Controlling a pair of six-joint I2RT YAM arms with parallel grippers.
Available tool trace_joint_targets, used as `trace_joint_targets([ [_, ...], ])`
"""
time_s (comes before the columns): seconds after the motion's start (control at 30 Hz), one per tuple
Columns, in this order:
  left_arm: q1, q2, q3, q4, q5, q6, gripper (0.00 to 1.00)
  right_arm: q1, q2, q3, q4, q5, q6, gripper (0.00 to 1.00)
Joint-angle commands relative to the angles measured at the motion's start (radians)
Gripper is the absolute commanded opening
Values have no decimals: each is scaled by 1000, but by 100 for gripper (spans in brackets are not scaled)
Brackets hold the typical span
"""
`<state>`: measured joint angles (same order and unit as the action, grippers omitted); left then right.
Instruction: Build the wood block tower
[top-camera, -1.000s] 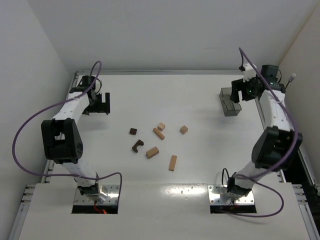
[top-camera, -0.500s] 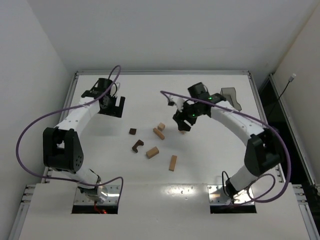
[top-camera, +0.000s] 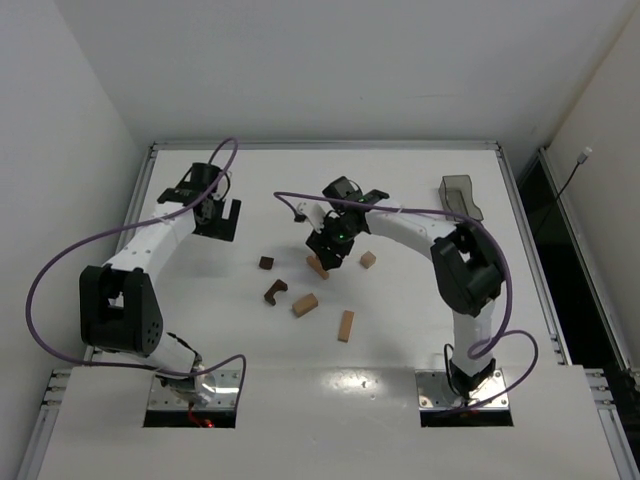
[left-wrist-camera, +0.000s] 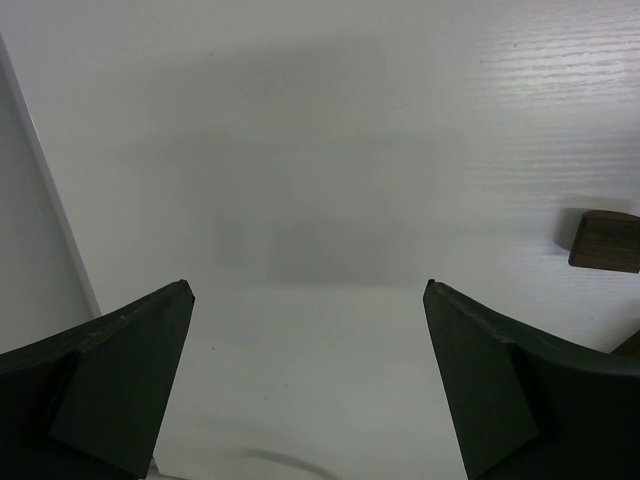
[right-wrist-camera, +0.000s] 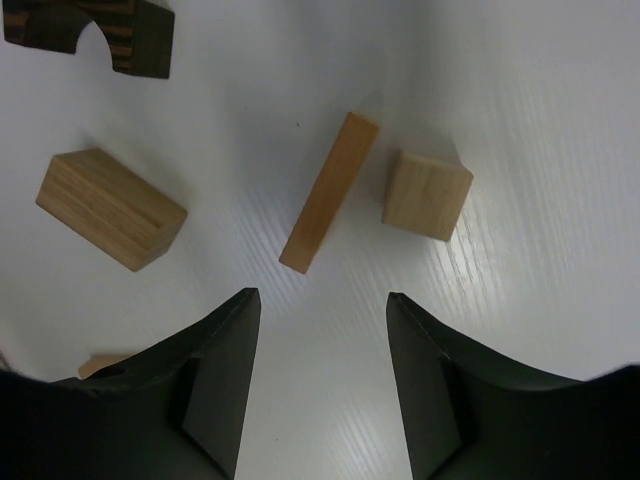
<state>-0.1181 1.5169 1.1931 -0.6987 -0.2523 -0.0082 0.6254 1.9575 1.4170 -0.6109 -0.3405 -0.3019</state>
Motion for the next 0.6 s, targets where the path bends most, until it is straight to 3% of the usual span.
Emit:
trace_joint_targets([
  [0.0, 15, -35, -18, 19, -22, 7, 100, 31, 21, 89, 22, -6, 53, 48],
  [0.13, 15, -17, -18, 28, -22, 7, 100, 52, 30, 122, -1, -17, 64, 37],
  [0.27, 26, -8, -18, 28, -2, 7, 100, 63, 43, 131, -44, -8, 89, 17],
  [0.43, 35, -8, -18, 28, 7, -3, 100, 72, 43, 94, -35, 44, 167, 17],
  [0.57, 35, -8, -18, 38, 16, -12, 100, 82, 52, 85, -35, 115, 233, 27],
])
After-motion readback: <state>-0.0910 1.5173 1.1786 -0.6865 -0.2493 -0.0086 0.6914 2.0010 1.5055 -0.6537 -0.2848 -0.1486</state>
